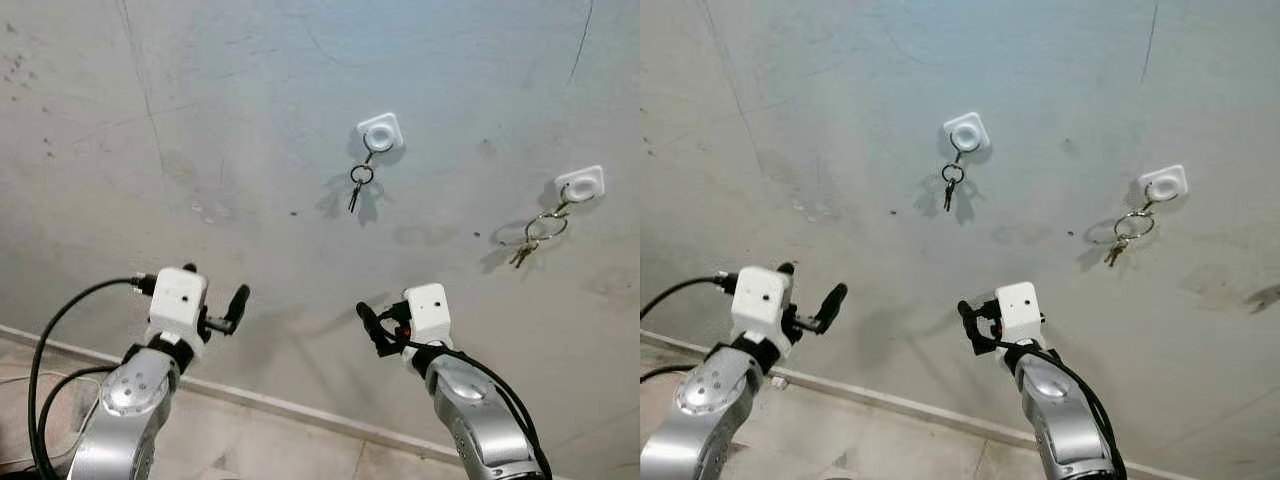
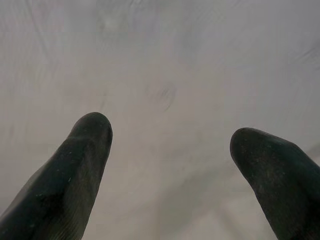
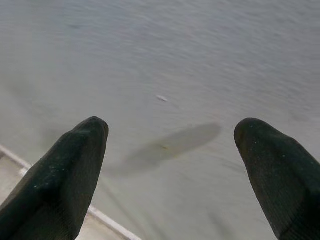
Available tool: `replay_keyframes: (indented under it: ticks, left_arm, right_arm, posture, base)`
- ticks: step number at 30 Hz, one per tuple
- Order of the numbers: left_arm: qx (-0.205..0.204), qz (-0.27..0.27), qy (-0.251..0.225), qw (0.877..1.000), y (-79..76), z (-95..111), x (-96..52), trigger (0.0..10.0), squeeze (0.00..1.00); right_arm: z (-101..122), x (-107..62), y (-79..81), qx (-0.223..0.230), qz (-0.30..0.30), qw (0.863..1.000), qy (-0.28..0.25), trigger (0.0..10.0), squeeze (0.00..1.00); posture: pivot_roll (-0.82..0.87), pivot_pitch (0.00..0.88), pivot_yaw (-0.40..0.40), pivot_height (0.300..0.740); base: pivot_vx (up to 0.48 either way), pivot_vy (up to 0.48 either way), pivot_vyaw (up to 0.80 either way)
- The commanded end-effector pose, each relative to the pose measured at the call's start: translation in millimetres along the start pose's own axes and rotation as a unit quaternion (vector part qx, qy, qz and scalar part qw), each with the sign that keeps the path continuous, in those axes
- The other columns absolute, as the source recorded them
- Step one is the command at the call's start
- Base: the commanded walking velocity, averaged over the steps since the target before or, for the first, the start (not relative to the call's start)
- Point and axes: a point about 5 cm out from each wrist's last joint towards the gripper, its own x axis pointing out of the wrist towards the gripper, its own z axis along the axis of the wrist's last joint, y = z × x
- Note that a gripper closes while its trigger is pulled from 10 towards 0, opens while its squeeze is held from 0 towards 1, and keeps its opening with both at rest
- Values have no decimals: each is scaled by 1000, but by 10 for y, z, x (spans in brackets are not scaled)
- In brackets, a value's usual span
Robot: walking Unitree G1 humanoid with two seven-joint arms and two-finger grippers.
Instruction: Hang keys on a hook
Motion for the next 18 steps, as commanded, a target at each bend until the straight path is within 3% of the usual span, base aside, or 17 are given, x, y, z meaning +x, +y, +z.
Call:
replay_keyframes:
  ticks: [1,4,11,16,18]
  left_arm:
    - [-11,-3,35,999,-34,-182,16,10000,0]
    - [-32,-10,51,998,-50,-255,53,10000,0]
    - [-49,-32,59,997,-101,-344,155,10000,0]
    - [-48,-35,61,996,-116,-363,156,10000,0]
    - [-54,-43,63,996,-133,-383,149,10000,0]
  right_arm:
    - [-2,-25,-183,-10,-53,998,9,10000,0]
    - [-10,-61,-272,-15,-81,997,11,10000,0]
    - [-46,-298,-676,5,-145,989,6,10000,0]
    - [-58,-331,-735,38,-149,988,10,10000,0]
    - [-52,-306,-678,45,-142,989,10,10000,0]
  posture:
    - [220,0,-139,740]
    - [210,0,-148,740]
    - [170,0,-170,740]
    - [169,0,-174,740]
    - [167,0,-170,740]
  base:
    - [0,0,0]
    - [0,0,0]
    - [0,0,0]
    - [0,0,0]
    - [0,0,-619]
